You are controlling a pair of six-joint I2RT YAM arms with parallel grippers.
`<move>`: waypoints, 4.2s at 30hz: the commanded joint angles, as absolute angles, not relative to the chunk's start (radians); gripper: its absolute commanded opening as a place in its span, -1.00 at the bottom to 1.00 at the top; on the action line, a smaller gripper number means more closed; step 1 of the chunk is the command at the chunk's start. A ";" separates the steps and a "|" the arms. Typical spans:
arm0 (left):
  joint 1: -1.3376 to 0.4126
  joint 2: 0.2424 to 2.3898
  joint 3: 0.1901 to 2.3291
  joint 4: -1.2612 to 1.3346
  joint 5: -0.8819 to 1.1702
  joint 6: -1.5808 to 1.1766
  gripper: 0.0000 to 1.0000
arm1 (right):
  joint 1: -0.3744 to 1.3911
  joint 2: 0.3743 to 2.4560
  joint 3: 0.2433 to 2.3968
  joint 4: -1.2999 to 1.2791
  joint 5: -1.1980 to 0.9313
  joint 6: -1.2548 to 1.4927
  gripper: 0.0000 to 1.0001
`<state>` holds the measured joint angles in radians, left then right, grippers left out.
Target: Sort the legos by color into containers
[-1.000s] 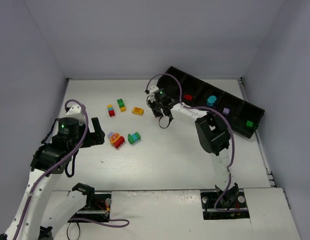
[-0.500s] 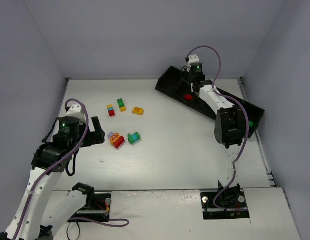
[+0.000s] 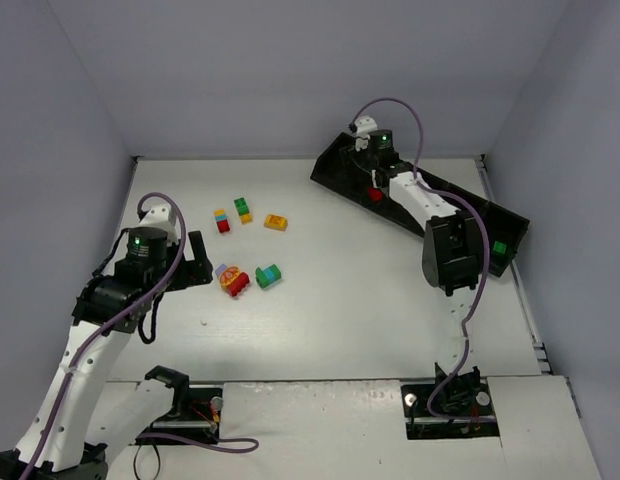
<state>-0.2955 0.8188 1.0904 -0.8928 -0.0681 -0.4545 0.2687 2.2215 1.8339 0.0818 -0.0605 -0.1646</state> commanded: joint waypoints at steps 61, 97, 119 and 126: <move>-0.301 0.842 1.147 -0.902 -0.054 -0.488 0.74 | 0.305 2.476 2.230 0.235 -0.053 -0.209 -0.17; -0.301 0.729 1.092 -0.882 0.038 -0.503 0.73 | 0.715 1.776 1.271 0.105 -0.501 -0.245 0.40; -0.299 0.707 1.075 -0.907 0.087 -0.574 0.74 | 0.810 2.068 1.540 -0.130 -0.522 -0.673 0.36; -0.299 0.722 1.074 -0.894 0.084 -0.584 0.73 | 0.813 2.121 1.546 -0.129 -0.528 -0.693 0.34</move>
<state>-0.2955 0.7074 1.0637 -0.9382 0.0792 -0.5625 0.8131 2.1216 1.5002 -0.1379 -0.5266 -0.6643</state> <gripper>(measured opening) 0.868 0.673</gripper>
